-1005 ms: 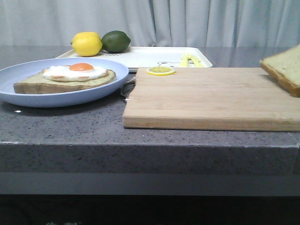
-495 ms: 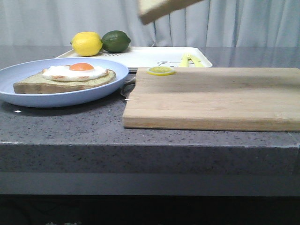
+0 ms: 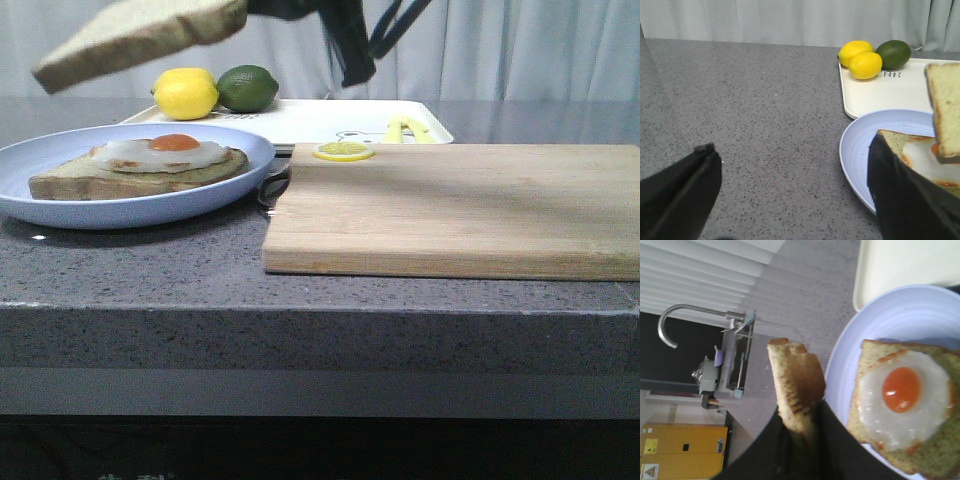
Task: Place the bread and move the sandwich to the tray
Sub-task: 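Carry the bread over the egg toast and lower it on top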
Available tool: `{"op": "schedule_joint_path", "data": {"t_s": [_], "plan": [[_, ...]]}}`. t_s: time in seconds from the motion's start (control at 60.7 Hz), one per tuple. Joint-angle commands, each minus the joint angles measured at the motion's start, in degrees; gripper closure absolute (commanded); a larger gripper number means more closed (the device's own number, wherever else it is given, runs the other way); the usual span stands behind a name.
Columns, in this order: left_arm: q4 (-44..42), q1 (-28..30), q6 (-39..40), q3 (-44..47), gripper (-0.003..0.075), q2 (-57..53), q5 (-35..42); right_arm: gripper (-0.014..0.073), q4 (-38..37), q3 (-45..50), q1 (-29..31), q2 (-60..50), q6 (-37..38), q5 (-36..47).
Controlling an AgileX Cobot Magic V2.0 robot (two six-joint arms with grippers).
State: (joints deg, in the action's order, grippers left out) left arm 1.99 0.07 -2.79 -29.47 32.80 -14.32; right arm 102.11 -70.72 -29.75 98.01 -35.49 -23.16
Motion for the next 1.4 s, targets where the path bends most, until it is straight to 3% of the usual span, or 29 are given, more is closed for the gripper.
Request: {"op": "schedule_joint_path", "data": {"t_s": [0.0, 0.363, 0.725, 1.088, 1.385], "plan": [[0.15, 0.07, 0.35, -1.99, 0.0132, 0.38, 4.34, 0.0648, 5.72, -1.72, -0.29, 0.16, -0.81, -1.41], [0.15, 0.07, 0.35, -1.99, 0.0132, 0.38, 4.34, 0.0643, 6.70, -2.00, -0.29, 5.80, -0.81, -4.87], [0.15, 0.07, 0.35, -1.99, 0.0132, 0.38, 4.34, 0.0496, 6.70, -4.40, -0.29, 5.87, -0.81, -4.87], [0.15, 0.07, 0.35, -1.99, 0.0132, 0.38, 4.34, 0.0265, 5.85, -4.40, -0.29, 5.87, -0.81, -6.07], [0.15, 0.07, 0.35, -1.99, 0.0132, 0.38, 4.34, 0.0254, -0.13, -3.94, 1.24, 4.76, -0.81, -10.88]]}}
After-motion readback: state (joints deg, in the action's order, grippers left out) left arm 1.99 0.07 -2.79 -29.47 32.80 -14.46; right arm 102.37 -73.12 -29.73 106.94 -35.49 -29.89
